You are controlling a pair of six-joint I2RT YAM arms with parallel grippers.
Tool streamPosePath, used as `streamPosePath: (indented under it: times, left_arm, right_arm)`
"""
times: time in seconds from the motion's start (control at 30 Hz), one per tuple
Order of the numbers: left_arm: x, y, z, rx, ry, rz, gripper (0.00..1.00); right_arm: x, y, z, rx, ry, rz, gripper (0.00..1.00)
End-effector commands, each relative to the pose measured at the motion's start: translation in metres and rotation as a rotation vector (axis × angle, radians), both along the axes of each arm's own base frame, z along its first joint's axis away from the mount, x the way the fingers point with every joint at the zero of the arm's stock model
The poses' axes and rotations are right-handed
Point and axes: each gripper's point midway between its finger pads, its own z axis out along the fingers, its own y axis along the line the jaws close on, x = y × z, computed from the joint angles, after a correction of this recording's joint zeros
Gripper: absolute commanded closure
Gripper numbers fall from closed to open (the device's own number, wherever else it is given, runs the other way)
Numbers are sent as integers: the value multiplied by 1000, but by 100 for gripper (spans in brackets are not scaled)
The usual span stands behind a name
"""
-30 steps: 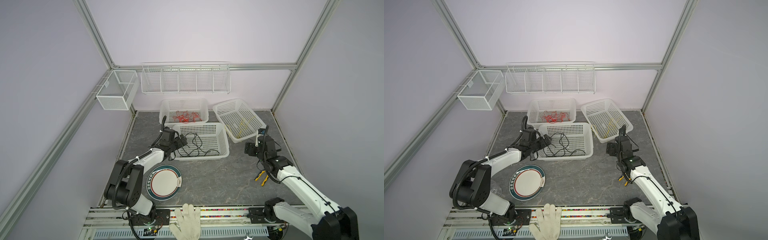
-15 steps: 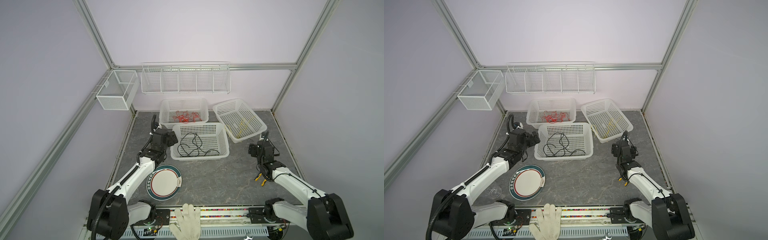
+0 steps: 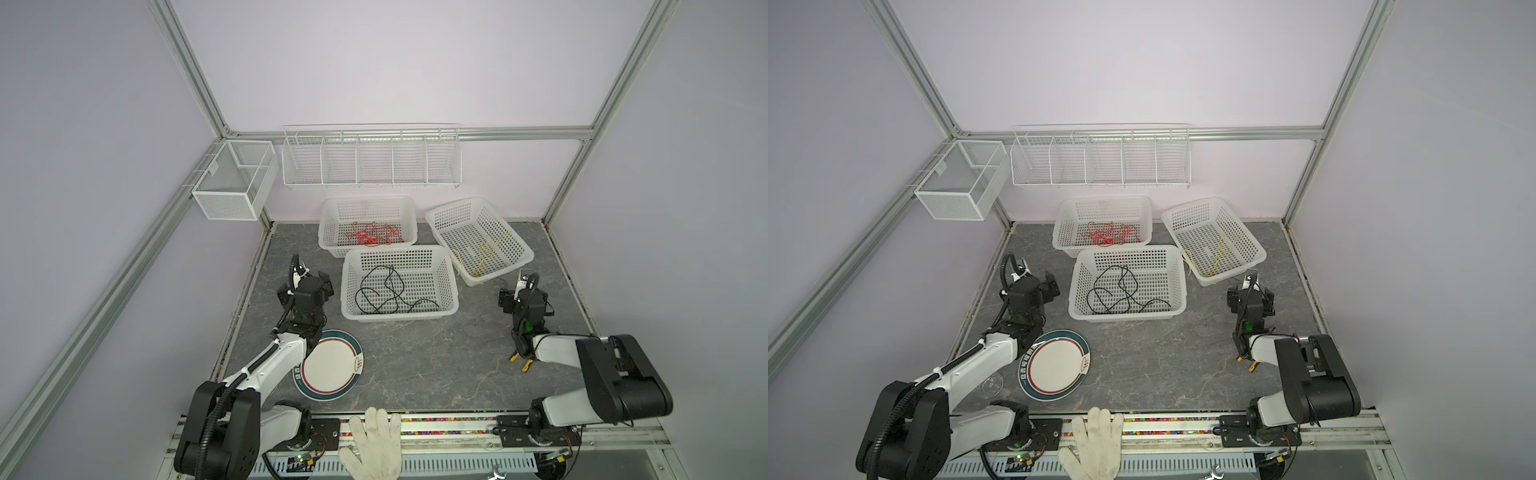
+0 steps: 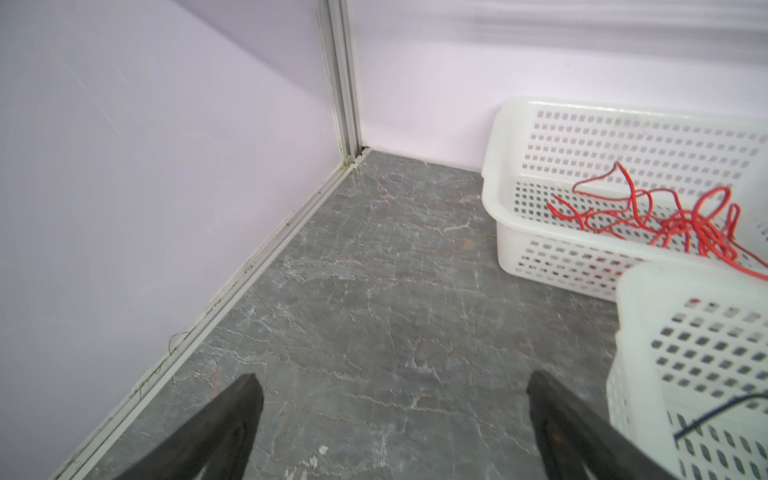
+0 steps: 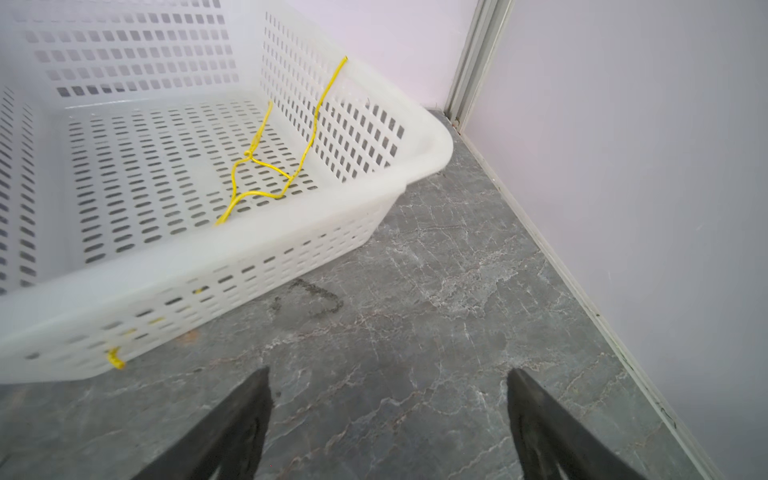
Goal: Untangle the cables
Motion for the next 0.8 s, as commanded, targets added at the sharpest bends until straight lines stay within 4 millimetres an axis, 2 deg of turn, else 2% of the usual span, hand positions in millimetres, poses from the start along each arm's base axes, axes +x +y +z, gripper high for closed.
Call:
streamPosePath:
  times: [0.0,0.17,0.37,0.53,0.57,0.63,0.73,0.77]
  left_arm:
    - [5,-3,11,18,-79,-47,1]
    - [8,-1,7,79,-121,-67,1]
    - [11,8,10,36,-154,-107,1]
    - [18,29,2,-3,-136,-105,1]
    - [19,28,1,-15,-118,-118,1]
    - [19,24,-6,-15,-86,-143,1]
    - [12,22,-35,-49,-25,-148,1]
    - [12,22,-35,-48,-46,-148,1]
  right_arm:
    - [9,1,22,15,-103,32,11]
    - [24,3,10,69,-14,80,11]
    - [23,3,11,71,-17,83,11]
    - [23,3,11,72,-19,83,11]
    - [23,3,11,72,-19,84,11]
    - [23,3,11,72,-18,84,11]
    - [23,3,11,72,-18,84,11]
    - [23,3,11,71,-18,83,11]
